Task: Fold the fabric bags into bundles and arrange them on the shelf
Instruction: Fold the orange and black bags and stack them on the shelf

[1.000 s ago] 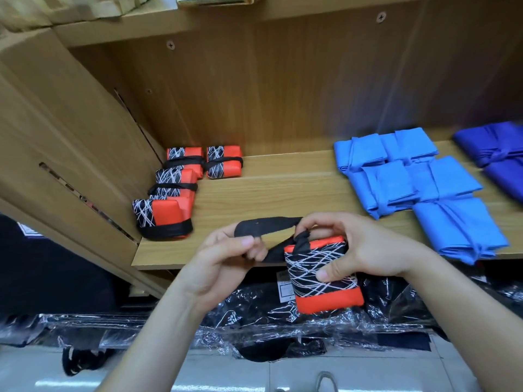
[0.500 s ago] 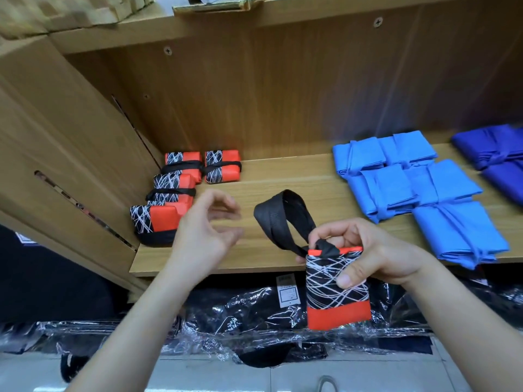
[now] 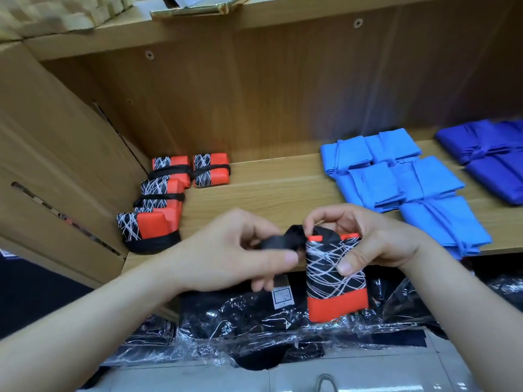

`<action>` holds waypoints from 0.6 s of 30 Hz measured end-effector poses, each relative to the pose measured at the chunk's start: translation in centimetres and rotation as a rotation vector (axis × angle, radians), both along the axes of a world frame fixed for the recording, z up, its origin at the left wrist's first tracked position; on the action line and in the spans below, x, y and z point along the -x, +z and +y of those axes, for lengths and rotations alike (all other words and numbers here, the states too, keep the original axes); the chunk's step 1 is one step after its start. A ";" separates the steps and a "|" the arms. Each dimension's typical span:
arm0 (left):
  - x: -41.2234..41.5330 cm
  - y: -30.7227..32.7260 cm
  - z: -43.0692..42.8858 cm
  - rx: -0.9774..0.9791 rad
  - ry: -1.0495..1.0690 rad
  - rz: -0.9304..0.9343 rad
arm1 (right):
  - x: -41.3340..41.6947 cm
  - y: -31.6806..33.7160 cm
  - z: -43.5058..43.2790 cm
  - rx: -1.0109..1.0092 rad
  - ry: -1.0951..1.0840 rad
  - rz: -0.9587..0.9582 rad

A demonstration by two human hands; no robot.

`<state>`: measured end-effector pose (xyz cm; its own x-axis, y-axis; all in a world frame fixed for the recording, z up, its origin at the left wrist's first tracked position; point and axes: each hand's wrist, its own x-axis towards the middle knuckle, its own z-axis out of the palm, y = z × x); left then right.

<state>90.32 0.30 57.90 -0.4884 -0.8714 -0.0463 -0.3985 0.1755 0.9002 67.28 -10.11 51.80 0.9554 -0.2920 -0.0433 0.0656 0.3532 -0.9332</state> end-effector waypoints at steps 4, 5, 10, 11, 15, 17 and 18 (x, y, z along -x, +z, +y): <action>-0.1 -1.7 0.2 -0.382 0.105 0.680 | -0.6 -0.4 0.8 -0.080 -0.156 -0.116; -0.2 -2.3 0.3 -0.419 0.108 0.742 | -0.7 -0.5 1.0 -0.067 -0.210 -0.112; 0.2 -4.5 1.1 -0.291 0.185 0.623 | -1.6 -0.6 2.6 -0.060 -0.511 0.008; 0.6 -4.8 1.3 -0.255 0.247 0.595 | -2.0 -0.5 3.0 -0.086 -0.574 0.029; 2.4 -5.4 2.0 -0.156 0.633 0.570 | -3.0 -1.5 4.0 -0.160 -0.707 0.030; 2.8 -5.3 1.7 -0.123 0.810 0.605 | -3.4 -1.8 4.5 -0.168 -0.798 0.083; 2.8 -5.3 1.5 -0.112 0.862 0.625 | -3.6 -1.9 4.8 -0.141 -0.841 0.127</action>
<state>87.50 1.75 52.62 0.3255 -0.9400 -0.1027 0.1890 -0.0418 0.9811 70.87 -5.35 49.93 0.4097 -0.8843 -0.2240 0.2555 0.3469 -0.9024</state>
